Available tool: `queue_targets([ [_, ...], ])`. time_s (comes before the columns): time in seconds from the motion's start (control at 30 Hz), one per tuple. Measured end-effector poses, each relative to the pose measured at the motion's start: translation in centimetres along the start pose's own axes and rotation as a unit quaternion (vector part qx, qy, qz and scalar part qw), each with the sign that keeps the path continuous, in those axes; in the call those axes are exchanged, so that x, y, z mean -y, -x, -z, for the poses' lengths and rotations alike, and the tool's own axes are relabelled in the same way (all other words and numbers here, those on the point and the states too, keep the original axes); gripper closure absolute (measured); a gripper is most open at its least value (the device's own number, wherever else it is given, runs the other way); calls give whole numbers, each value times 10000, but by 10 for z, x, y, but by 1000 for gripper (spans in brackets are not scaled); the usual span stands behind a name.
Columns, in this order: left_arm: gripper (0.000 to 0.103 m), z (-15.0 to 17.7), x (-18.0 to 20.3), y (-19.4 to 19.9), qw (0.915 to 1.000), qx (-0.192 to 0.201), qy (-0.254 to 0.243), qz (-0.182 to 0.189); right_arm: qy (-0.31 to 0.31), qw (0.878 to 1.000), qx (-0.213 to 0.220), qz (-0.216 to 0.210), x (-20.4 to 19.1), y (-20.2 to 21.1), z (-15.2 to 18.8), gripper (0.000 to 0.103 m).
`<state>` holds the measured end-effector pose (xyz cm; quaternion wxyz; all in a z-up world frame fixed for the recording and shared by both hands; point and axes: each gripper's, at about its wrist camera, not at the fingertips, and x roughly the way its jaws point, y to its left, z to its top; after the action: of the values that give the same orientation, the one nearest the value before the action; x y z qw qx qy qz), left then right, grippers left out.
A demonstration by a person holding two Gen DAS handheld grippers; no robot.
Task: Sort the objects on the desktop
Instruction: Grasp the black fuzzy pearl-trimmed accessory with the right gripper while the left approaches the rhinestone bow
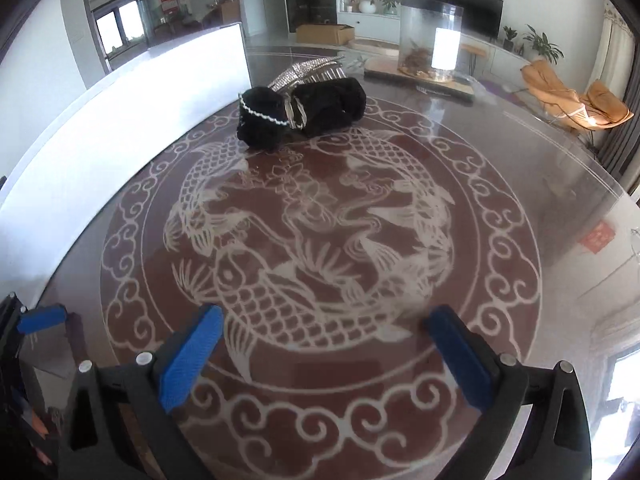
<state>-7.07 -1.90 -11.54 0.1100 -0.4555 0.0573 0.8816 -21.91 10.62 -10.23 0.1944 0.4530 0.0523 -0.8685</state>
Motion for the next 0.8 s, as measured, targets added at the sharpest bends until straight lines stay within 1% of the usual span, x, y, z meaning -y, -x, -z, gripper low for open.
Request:
queue_targets([
  [0.07, 0, 0, 0, -1, 10000, 0, -1, -2, -203, 9993, 298, -126, -1, -8, -37, 0],
  [0.17, 0, 0, 0, -1, 10000, 2, -2, -2, -521, 9975, 417, -229, -7, -26, -84, 0],
  [0.23, 0, 0, 0, -1, 10000, 2, -2, -1, -687, 9970, 296, -201, -10, -45, -106, 0],
  [0.3, 0, 0, 0, -1, 10000, 2, -2, 1, -740, 9973, -28, -12, -12, -68, -115, 2],
  [0.33, 0, 0, 0, -1, 10000, 2, -3, 1, -703, 9973, -160, 126, -13, -76, -114, 14],
  [0.37, 0, 0, 0, -1, 10000, 3, 0, -1, -690, 9973, -202, 145, -11, -78, -110, 25],
  [0.4, 0, 0, 0, -1, 10000, 4, 0, 0, -721, 9972, -150, 149, -9, -77, -105, 37],
  [0.5, 0, 0, 1, -1, 10000, 5, 0, -1, -763, 9970, 49, 76, 3, -59, -80, 40],
  [0.6, 0, 0, 1, 0, 10000, 7, 1, 1, -692, 9976, 72, 4, 19, -29, -42, 40],
  [0.67, 0, 0, 1, 0, 10000, 7, 1, -1, -739, 9972, 66, 5, 36, -4, -9, 40],
  [0.73, 0, 1, 1, 0, 10000, 8, 4, 7, -710, 9974, 86, 121, 51, 24, 28, 38],
  [0.8, 0, 0, 1, 0, 10000, -3, -4, 0, -686, 9974, 51, 205, 63, 53, 71, 38],
])
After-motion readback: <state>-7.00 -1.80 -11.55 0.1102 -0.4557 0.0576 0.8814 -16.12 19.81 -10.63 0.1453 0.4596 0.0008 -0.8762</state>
